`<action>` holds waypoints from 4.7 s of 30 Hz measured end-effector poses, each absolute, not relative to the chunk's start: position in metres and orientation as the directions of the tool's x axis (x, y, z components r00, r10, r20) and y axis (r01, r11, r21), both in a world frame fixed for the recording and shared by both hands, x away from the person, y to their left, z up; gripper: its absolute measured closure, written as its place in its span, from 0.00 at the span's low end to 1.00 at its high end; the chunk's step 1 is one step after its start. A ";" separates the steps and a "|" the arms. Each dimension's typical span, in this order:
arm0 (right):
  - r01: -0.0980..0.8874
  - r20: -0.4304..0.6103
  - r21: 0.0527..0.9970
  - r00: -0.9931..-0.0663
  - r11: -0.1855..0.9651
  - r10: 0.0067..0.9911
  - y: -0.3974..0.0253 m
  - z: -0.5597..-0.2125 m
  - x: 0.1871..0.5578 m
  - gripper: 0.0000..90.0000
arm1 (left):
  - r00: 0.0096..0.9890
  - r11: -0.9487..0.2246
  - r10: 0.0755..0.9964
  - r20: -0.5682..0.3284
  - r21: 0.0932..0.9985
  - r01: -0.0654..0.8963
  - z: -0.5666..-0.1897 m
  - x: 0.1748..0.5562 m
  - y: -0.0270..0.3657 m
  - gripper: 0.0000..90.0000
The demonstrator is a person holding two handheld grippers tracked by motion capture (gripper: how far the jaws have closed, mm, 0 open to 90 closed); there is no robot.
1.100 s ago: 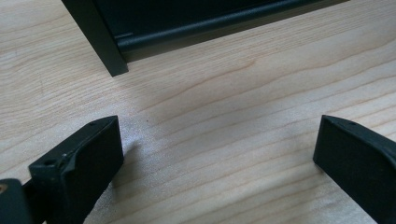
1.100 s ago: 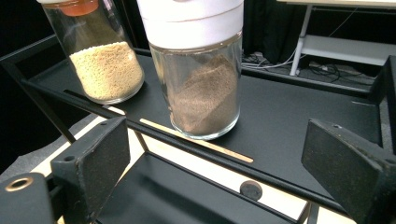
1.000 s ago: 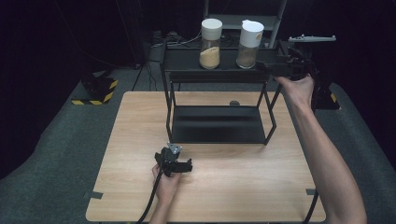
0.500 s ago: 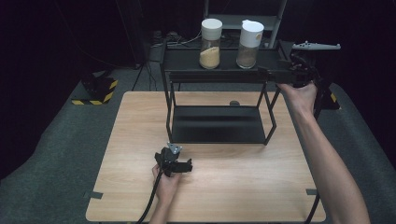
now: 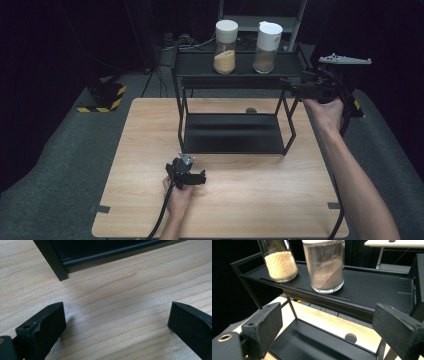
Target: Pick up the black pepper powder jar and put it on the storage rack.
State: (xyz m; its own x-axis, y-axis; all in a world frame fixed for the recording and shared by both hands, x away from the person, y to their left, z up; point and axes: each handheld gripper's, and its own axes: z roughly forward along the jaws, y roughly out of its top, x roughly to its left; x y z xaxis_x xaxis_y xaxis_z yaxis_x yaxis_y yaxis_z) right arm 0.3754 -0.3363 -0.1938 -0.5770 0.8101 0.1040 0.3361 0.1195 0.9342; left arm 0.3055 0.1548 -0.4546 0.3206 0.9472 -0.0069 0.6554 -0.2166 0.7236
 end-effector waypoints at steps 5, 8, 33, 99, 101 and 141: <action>0.336 0.110 0.935 -0.584 0.117 0.804 -0.340 -0.200 0.371 0.10 | 0.323 -0.220 0.947 -0.005 0.722 0.656 -0.454 0.306 0.155 0.02; 0.332 0.098 0.934 -0.585 0.128 0.805 -0.340 -0.203 0.368 0.10 | 0.323 -0.220 0.946 -0.005 0.722 0.656 -0.454 0.306 0.155 0.02; 0.337 0.108 0.934 -0.585 0.120 0.804 -0.355 -0.238 0.351 0.11 | 0.322 -0.219 0.947 -0.005 0.722 0.656 -0.454 0.306 0.155 0.02; 0.389 0.092 0.906 -0.565 0.167 0.820 -0.353 -0.340 0.328 0.11 | 0.323 -0.220 0.946 -0.004 0.722 0.656 -0.454 0.306 0.155 0.02; 0.390 0.090 0.905 -0.563 0.168 0.821 -0.352 -0.342 0.327 0.11 | 0.322 -0.220 0.947 -0.005 0.722 0.656 -0.454 0.306 0.155 0.02; 0.426 0.096 0.887 -0.551 0.181 0.829 -0.349 -0.379 0.319 0.11 | 0.322 -0.220 0.947 -0.004 0.722 0.656 -0.454 0.306 0.155 0.02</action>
